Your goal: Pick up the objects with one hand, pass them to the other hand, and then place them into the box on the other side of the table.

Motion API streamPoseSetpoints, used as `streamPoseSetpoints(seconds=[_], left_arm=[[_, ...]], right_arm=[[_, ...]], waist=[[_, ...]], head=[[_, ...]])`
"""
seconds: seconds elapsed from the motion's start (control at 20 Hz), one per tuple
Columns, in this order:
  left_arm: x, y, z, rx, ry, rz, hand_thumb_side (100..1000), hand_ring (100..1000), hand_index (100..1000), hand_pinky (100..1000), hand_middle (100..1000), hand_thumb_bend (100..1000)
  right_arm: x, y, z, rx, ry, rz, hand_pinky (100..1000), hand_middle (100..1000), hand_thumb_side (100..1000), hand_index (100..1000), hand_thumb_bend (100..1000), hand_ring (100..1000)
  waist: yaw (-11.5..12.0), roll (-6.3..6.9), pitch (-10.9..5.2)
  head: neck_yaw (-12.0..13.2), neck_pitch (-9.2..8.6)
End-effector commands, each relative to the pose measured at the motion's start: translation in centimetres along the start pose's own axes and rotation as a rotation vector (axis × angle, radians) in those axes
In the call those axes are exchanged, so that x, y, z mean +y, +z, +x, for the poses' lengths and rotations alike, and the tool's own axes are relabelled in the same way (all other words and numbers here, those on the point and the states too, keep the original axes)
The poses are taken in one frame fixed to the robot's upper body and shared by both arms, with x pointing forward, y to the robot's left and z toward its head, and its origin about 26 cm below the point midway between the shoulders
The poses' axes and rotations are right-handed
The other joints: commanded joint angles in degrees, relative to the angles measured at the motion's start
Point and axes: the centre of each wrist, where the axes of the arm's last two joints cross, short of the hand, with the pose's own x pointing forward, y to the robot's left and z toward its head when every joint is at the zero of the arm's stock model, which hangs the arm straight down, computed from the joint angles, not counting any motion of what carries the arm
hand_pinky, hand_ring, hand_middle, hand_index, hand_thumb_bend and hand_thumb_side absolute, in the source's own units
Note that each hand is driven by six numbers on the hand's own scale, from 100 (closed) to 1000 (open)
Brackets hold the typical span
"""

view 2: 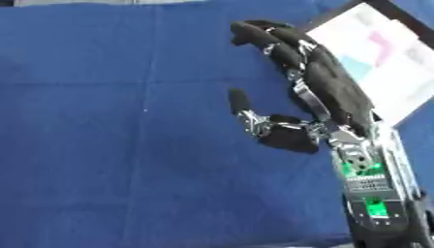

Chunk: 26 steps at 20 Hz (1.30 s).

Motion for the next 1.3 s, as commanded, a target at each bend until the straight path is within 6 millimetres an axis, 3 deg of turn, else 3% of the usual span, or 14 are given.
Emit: streamPoseSetpoints(seconds=[0.05, 0.2, 0.35, 0.55, 0.75, 1.05, 1.3], left_arm=[[1.3, -0.3, -1.0, 0.025, 0.002, 0.045, 176, 469, 490, 653, 397, 202], [1.2, -0.2, -1.0, 0.015, 0.008, 0.05, 163, 455, 440, 645, 352, 156], [1.7, -0.1, -1.0, -0.009, 0.017, 0.072, 115, 443, 401, 640, 330, 186], [3.1, 0.3, -0.6, -0.062, 0.047, 0.127, 129, 431, 348, 644, 324, 171], [4.5, 1.4, 0.5, -0.154, 0.124, 0.188, 146, 407, 269, 648, 299, 100], [6.5, 4.8, 4.3, -0.369, 0.38, 0.266, 156, 376, 215, 661, 266, 100], [7.4, 9.5, 9.8, -0.649, 0.632, 0.243, 159, 363, 207, 679, 261, 100]], right_arm=[[-0.3, -0.3, 0.1, -0.01, 0.014, -0.01, 872, 756, 312, 955, 100, 885], [-0.2, -0.2, 0.0, -0.004, 0.015, -0.008, 873, 757, 323, 954, 100, 886], [-0.2, -0.2, -0.1, 0.001, 0.017, -0.004, 874, 759, 308, 952, 100, 886], [-0.1, 0.0, -0.1, 0.008, 0.015, 0.0, 876, 761, 302, 950, 100, 887], [0.0, 0.0, -0.1, 0.005, 0.01, 0.005, 878, 764, 292, 946, 100, 887], [-0.4, -0.7, 0.4, -0.044, -0.001, 0.001, 885, 774, 270, 936, 100, 889], [-1.2, -2.7, 1.2, -0.16, -0.017, 0.001, 899, 795, 234, 925, 113, 894]], waist=[[-0.1, 0.58, -0.16], [0.0, 0.77, -0.62], [0.2, 0.9, -1.43], [0.6, 1.09, -2.81], [1.2, 1.28, -4.49], [2.0, 1.02, -6.74], [2.8, 0.54, -8.47]], head=[[0.1, -0.14], [0.1, -0.14], [0.0, -0.14], [0.0, -0.14], [-0.4, -0.14], [-1.2, -0.14], [-1.7, -0.14]])
